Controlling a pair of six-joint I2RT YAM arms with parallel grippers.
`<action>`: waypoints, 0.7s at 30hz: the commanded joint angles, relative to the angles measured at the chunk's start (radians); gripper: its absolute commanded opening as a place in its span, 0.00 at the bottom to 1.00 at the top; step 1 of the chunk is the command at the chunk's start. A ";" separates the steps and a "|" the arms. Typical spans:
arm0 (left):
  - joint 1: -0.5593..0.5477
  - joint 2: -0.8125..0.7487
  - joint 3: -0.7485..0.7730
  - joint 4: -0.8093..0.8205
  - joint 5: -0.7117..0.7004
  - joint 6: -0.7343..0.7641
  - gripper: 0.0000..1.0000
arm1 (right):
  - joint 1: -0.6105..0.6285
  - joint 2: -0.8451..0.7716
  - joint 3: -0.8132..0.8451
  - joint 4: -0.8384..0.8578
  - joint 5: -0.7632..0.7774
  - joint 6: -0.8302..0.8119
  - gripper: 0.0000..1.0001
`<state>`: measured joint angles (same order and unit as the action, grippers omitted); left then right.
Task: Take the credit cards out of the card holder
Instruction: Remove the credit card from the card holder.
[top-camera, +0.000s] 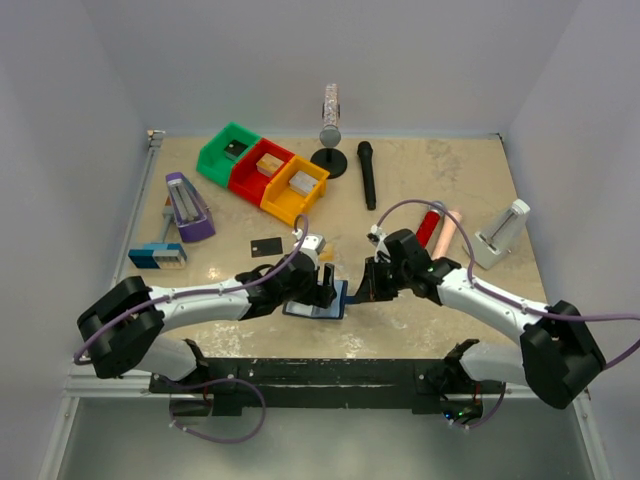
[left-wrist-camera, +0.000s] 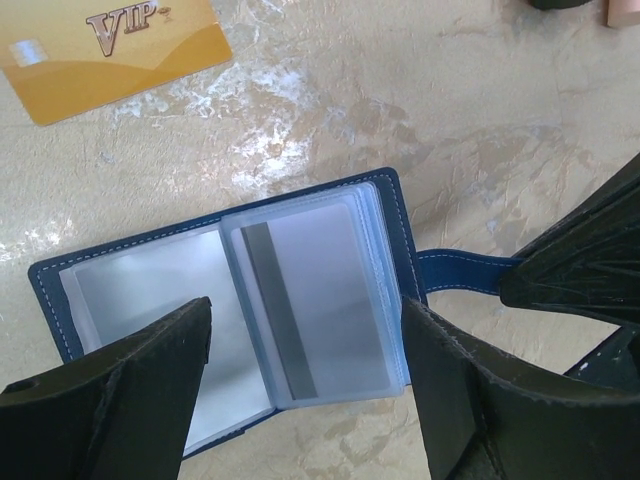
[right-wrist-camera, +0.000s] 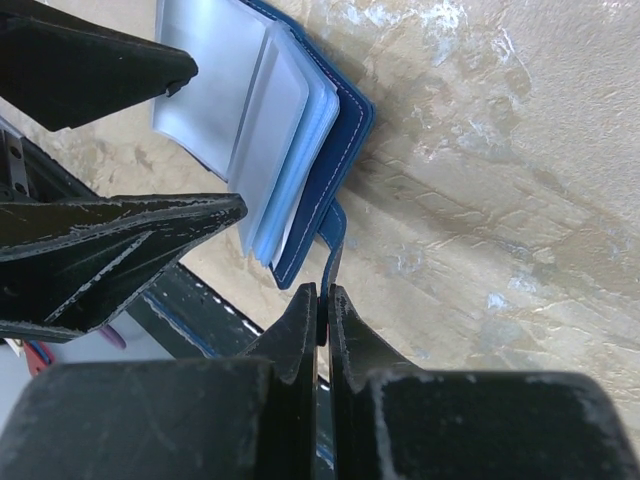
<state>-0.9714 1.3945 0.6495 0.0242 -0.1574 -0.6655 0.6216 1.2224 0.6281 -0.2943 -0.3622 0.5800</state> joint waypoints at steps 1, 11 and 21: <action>-0.004 0.011 0.042 -0.003 -0.018 0.010 0.81 | 0.000 -0.029 -0.010 0.046 -0.037 -0.014 0.00; -0.007 0.032 0.070 -0.023 -0.031 0.017 0.81 | -0.002 -0.069 -0.004 0.046 -0.050 -0.019 0.00; -0.007 0.037 0.076 -0.072 -0.048 0.014 0.79 | -0.002 -0.086 0.004 0.032 -0.053 -0.023 0.00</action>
<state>-0.9722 1.4269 0.6891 -0.0315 -0.1799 -0.6651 0.6216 1.1690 0.6258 -0.2813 -0.3931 0.5755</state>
